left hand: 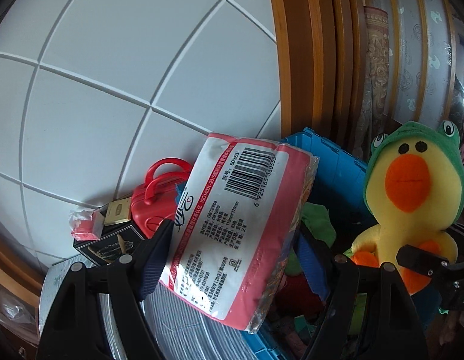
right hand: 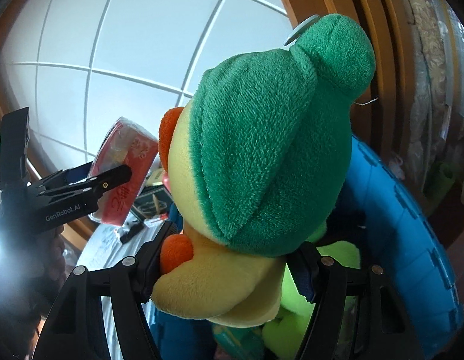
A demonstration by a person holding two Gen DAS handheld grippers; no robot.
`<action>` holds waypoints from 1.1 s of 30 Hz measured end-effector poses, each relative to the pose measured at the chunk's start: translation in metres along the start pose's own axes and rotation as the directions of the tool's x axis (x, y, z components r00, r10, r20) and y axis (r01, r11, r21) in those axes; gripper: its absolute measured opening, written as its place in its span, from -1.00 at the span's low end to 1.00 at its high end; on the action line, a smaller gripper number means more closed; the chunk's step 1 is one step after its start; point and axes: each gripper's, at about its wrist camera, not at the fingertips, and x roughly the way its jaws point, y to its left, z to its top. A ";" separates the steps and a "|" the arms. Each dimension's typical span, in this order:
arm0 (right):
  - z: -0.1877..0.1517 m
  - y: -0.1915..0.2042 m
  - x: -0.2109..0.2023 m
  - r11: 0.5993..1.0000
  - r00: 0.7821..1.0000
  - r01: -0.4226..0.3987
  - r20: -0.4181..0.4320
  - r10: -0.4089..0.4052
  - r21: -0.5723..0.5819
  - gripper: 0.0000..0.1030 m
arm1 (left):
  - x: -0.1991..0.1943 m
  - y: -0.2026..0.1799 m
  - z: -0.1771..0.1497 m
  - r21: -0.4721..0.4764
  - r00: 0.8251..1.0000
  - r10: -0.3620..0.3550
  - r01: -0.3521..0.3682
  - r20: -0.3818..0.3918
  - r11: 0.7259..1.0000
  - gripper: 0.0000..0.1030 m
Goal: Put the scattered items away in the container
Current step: 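Carry the duck plush with the right gripper while the left carries the tissue pack to the crate, then open both grippers over the blue crate, dropping the duck plush and tissue pack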
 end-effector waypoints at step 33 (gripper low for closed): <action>0.071 -0.073 0.041 0.998 0.998 0.053 -0.020 -0.052 0.026 0.99 | 0.051 -0.031 0.011 -0.002 0.994 -0.019 0.019 -0.104 1.000 1.00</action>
